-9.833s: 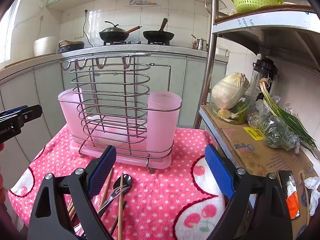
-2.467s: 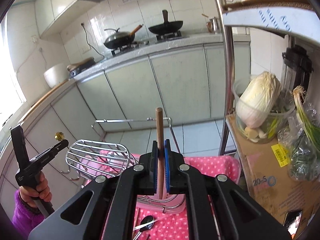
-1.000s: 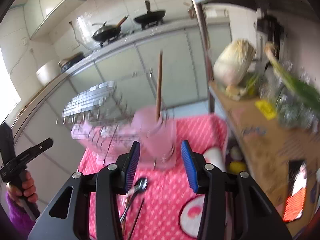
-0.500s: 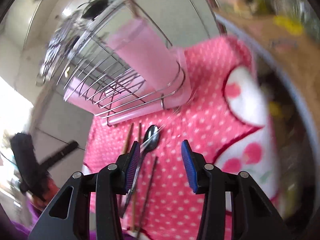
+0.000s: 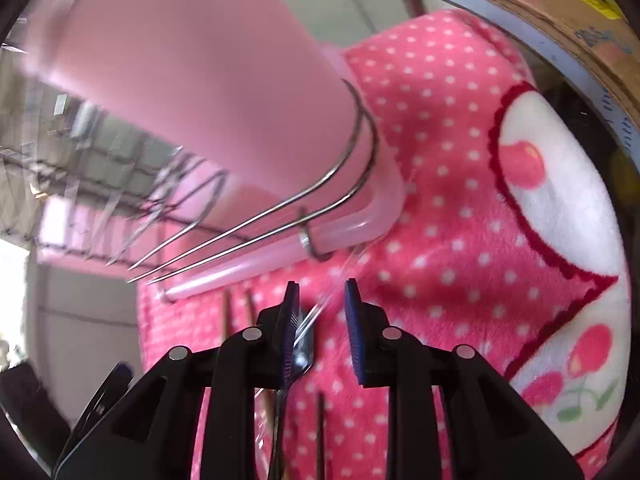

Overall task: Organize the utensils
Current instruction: 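Grasp the clear plastic fork with the right tool while the left tool grasps a wooden chopstick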

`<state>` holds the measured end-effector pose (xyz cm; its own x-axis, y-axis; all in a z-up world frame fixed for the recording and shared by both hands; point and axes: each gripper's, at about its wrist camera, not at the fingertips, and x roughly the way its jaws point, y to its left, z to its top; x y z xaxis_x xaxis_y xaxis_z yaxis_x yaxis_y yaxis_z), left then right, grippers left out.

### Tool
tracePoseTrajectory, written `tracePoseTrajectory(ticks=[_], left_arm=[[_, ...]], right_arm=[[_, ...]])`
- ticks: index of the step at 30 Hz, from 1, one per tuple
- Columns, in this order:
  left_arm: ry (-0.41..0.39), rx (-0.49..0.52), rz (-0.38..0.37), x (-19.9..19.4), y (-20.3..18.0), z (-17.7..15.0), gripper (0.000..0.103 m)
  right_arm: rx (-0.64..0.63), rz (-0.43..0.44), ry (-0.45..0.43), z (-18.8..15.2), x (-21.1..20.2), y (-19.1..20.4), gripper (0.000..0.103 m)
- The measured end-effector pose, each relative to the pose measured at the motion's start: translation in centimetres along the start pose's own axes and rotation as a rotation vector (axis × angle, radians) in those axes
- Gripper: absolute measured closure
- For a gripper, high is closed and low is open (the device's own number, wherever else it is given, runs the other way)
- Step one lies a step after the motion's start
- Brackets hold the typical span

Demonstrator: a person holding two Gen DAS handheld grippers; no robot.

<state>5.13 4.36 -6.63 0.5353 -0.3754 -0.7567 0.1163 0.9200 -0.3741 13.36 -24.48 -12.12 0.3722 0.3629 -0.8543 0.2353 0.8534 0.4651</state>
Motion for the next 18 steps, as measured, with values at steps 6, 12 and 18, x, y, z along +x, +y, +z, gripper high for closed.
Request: tracePoseTrajectory(ticks=[6, 12, 18], left_arm=[[0.017, 0.029, -0.015, 0.6, -0.4, 0.0, 0.075], [0.104, 0.043, -0.056, 3.0, -1.1, 0.4, 0.081], [0.217, 0.074, -0.026, 6.8, -2.3, 0.4, 0.086]], right_arm=[[0.042, -0.030, -0.035, -0.1, 1.0, 0.3, 0.094], [0.038, 0.017, -0.016, -0.4, -1.0, -1.2, 0.098], [-0.013, 0.039, 0.037, -2.2, -3.6, -3.0, 0.100]])
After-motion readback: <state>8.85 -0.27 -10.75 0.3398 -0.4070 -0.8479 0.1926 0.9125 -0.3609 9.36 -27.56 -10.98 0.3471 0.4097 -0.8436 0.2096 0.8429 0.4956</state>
